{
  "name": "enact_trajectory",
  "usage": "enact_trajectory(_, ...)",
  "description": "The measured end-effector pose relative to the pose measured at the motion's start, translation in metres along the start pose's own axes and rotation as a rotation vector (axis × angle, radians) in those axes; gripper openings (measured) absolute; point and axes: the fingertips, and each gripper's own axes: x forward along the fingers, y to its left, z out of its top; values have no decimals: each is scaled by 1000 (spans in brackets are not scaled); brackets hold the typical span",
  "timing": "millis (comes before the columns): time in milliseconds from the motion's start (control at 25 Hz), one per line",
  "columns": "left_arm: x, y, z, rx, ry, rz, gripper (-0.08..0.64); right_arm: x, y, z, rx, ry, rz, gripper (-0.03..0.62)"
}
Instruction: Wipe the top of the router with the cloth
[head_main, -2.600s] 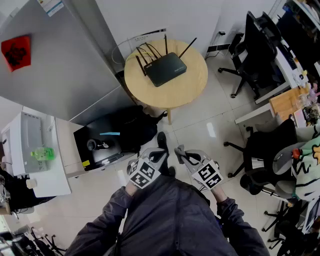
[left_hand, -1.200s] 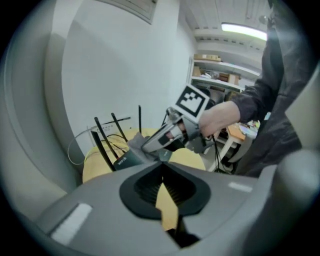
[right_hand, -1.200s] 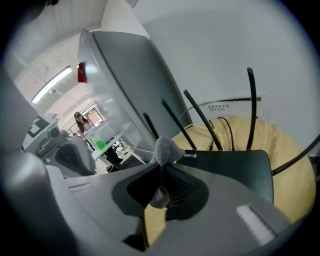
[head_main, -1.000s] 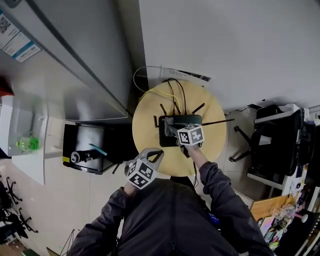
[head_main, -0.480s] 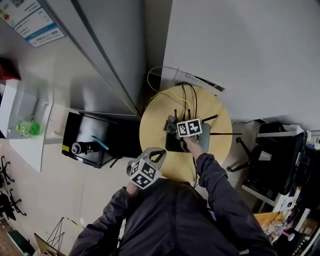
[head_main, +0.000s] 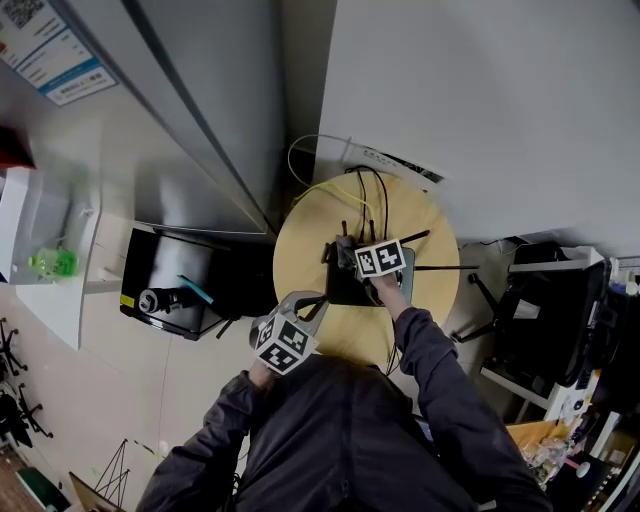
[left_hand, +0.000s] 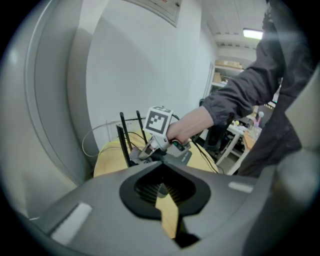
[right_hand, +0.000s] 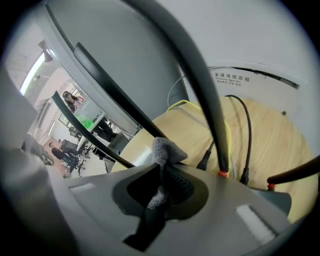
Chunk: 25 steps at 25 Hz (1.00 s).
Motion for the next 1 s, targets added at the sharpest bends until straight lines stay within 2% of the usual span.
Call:
enact_trajectory(760,25,-8,20,59,16,-64,2,-83,-125,-51,112,-22,-139,29)
enact_trajectory(1000,26,-9,22,69,21,-67,2,-101,-149,-63,140,-23,-191,29)
